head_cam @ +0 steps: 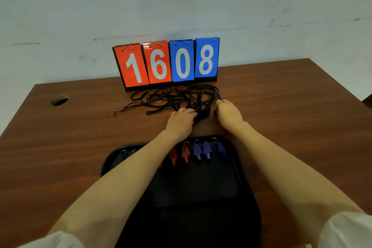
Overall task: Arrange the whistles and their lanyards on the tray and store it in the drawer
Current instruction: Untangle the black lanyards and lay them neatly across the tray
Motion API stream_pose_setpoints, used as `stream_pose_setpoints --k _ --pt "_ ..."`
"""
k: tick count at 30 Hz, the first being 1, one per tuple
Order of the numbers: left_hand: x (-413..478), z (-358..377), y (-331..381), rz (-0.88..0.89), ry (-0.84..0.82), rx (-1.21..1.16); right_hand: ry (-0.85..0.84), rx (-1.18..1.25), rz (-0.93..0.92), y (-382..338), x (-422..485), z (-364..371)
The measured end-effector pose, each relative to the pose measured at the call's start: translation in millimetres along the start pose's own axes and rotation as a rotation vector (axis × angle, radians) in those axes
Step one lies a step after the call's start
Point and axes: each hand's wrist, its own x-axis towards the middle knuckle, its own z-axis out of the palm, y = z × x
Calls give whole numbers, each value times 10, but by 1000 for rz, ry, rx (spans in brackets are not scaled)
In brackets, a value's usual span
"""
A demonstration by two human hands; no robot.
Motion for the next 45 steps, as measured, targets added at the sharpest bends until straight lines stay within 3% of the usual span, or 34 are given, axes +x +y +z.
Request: stream_pose_setpoints --k 4,10,14,19,23,29,35,39,45 --pt "-65 -52 -76 -45 0 3 46 68 -16 43 -84 -70" --pt "-263 -303 -134 -173 -79 -61 256 526 -30 -190 -254 -688" --pt "-384 -738 111 -208 124 -489 330 705 -163 -523 -390 -1260" --pt "-519 -1474 512 -60 398 -767 363 838 -317 -924 -633 -1895" --pt "-552 -1974 627 -102 498 -1051 365 933 -440 -1128 -832 -2266" --pt "-763 -2405 466 -61 701 -851 416 1159 -500 -1221 -1050 -2622" --pt "-984 -2633 129 -130 673 -615 548 1305 -450 -1254 -1146 -2830" --pt "-1091 -2695 74 -98 697 -724 448 1204 -275 -1284 -1081 -2742" --pt "-1132 -2694 98 -44 632 -1110 -107 909 -149 -1365 -1100 -2221"
